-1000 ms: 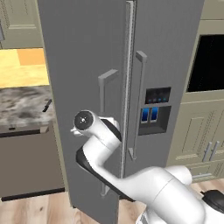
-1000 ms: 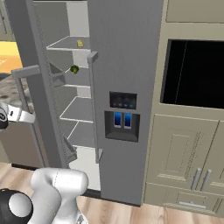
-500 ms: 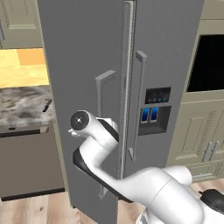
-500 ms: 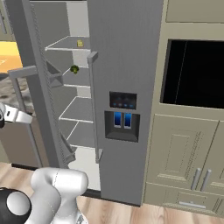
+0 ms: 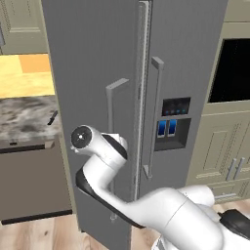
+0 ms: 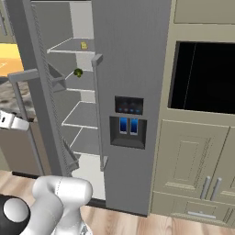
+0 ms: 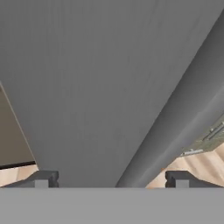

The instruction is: Retrieve the butter from the fridge and place it on a plate on the dining table. Then retrieve the butter knife by the fridge and place it near the plate.

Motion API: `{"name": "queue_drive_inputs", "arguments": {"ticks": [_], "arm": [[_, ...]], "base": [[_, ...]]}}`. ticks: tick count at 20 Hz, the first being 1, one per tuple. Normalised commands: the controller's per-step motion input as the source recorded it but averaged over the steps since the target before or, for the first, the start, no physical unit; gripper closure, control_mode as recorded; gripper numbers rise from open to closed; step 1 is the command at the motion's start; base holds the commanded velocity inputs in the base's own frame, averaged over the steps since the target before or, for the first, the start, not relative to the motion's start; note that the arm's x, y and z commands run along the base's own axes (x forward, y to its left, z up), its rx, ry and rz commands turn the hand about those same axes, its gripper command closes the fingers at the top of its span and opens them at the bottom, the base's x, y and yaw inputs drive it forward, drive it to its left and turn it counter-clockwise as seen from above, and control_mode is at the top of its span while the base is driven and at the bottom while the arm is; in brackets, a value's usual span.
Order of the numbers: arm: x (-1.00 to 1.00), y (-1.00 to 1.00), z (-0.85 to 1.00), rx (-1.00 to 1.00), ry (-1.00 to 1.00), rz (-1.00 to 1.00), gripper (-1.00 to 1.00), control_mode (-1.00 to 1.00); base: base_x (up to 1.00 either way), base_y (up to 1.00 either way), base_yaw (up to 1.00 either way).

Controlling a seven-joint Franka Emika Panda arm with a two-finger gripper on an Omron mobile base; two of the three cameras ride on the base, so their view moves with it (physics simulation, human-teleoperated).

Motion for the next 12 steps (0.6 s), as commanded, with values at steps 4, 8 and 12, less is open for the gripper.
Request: {"name": "queue_drive_inputs", "arguments": {"ticks": [4,8,12], "arm": [[-0.89,-0.19,0.14,0.02,-0.07,-0.01,-1.00,-1.00],[-0.82,-0.77,0.09,0.22,-0.04,0.06,-1.00,-1.00],[-0.26,-1.00,0.26,0.48,0.00,0.11,-1.00,-1.00]], "base": [[0.00,0.00,0.00],[0.00,0.00,0.00],[0.00,0.00,0.00]]}}
